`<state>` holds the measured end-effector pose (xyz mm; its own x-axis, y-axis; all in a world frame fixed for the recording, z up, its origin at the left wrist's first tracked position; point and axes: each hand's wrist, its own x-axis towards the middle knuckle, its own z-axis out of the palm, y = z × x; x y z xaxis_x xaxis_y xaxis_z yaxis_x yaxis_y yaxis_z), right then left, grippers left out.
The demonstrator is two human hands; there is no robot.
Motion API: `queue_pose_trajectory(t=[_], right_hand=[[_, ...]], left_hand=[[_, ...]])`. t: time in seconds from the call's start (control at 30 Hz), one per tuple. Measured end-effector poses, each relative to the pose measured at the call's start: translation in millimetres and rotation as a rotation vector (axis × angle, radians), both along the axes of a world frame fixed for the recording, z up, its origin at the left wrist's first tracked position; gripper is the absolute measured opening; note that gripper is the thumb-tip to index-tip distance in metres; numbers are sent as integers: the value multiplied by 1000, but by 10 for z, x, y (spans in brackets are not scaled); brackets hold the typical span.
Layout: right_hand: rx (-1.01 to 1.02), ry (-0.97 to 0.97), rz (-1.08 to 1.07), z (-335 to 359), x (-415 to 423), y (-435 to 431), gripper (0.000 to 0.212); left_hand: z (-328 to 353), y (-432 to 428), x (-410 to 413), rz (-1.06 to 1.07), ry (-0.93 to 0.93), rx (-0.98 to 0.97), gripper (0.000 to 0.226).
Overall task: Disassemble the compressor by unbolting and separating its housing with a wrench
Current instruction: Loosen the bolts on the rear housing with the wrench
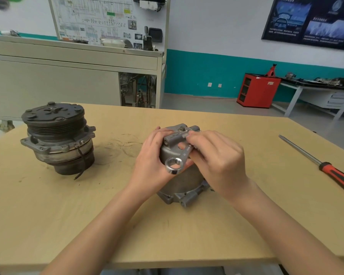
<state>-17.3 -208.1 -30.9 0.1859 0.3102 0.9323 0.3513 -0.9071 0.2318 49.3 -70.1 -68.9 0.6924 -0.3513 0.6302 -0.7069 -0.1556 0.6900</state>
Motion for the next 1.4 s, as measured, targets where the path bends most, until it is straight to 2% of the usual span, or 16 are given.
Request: queue_pose_trajectory(t=[0.13,0.23,0.4,0.47,0.57,0.67,0.77,0.83,1.0,1.1,1.17,1.3,1.4], right_hand=[[-46,-48,-84,-17,6,60,8],[-29,-64,-121,-31,18,93,8],[165,47,106,-104,-45,-174,5],[395,155,270,-160,-79,-342,12],[884,364,560,-194,-35,-515,18],[1322,619,923,-102,125,-638,16],[1594,828,1081,66,362,-727,18],[1670,912,1109,161,516,-734,20],[1675,1044,1107,209,728,-688,20],[1756,913,1219,284,726,-661,20],[1715,727,1135,363,665,-631,16],[1239,370,618,386,335,-492,8],[750,148,399,290,81,-293,16]], left_hand=[[-56,-2,77,-1,-60,-15,51],[-64,-1,89,2,-49,-3,51],[-14,1,18,10,14,13,66],[4,8,0,14,27,30,67],[16,13,-3,19,34,34,65],[22,14,-7,21,41,38,67],[19,18,-7,17,45,43,69],[19,20,-10,19,47,56,68],[29,29,-18,19,33,67,64],[36,31,-23,5,34,67,63],[31,31,-20,3,40,70,62],[34,26,-19,12,38,67,65],[31,27,-28,8,45,63,67]])
